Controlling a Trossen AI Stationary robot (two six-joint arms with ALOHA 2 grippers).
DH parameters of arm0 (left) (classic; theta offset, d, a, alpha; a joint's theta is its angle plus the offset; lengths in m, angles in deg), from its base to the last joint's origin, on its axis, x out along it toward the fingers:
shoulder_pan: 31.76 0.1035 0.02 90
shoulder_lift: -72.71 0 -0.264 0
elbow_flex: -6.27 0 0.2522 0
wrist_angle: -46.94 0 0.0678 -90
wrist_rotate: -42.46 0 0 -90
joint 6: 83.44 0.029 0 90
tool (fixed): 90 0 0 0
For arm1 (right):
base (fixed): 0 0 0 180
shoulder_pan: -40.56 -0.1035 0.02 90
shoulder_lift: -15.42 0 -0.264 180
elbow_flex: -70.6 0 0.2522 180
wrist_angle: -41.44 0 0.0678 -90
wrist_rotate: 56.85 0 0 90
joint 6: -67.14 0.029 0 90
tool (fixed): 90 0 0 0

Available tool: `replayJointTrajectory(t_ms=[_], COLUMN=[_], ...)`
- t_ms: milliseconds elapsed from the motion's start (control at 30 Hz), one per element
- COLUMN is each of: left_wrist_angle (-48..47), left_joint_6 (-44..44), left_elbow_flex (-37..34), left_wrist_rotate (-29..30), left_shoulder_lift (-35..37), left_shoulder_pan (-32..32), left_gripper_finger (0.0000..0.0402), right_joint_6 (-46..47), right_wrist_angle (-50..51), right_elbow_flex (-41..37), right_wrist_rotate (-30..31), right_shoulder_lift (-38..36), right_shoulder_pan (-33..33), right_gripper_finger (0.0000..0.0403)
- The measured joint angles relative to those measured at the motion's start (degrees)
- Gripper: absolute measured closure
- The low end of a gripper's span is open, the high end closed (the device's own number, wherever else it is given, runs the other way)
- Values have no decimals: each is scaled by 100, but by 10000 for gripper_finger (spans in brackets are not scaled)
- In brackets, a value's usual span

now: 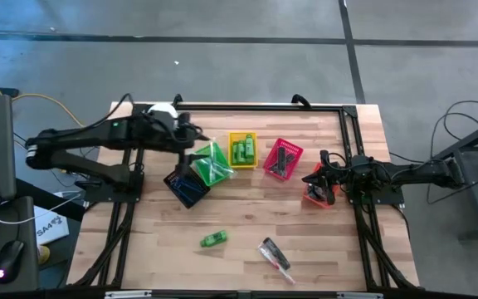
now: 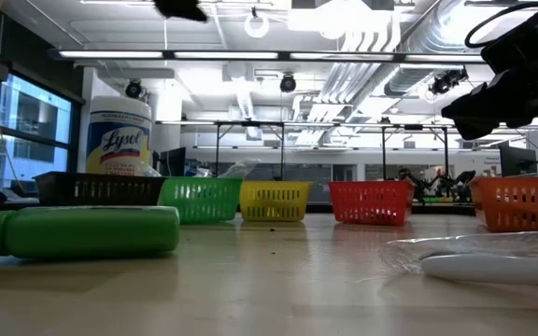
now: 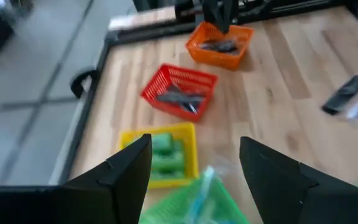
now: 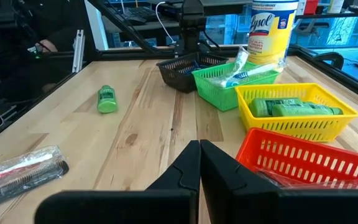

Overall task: Pick & Place Travel size toiletries
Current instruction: Put the orange toothbrush into the green bin

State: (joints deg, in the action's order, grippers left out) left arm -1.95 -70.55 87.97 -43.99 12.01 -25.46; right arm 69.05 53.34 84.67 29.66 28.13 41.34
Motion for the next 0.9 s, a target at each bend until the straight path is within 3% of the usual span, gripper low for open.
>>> replayJointTrajectory(t_ms=[200, 533, 900], left_wrist_angle=[-63, 410, 2126], left_joint_6=[-717, -1177, -1232], left_elbow_flex=[-668, -1727, -3647], left_wrist_rotate=[-354, -236, 78], left_shoulder_lift=[905, 2322, 3997], left_shoulder_pan=[-133, -554, -1010], left_gripper_finger=[200, 391, 400], right_joint_6=[2, 79, 145], right_wrist_angle=[-17, -30, -29], right_elbow_flex=[1, -1, 0], right_wrist_rotate=[0, 2, 13], right_shoulder_lift=[0, 0, 0], right_shoulder_pan=[-2, 0, -2], right_gripper_finger=[401, 401, 401])
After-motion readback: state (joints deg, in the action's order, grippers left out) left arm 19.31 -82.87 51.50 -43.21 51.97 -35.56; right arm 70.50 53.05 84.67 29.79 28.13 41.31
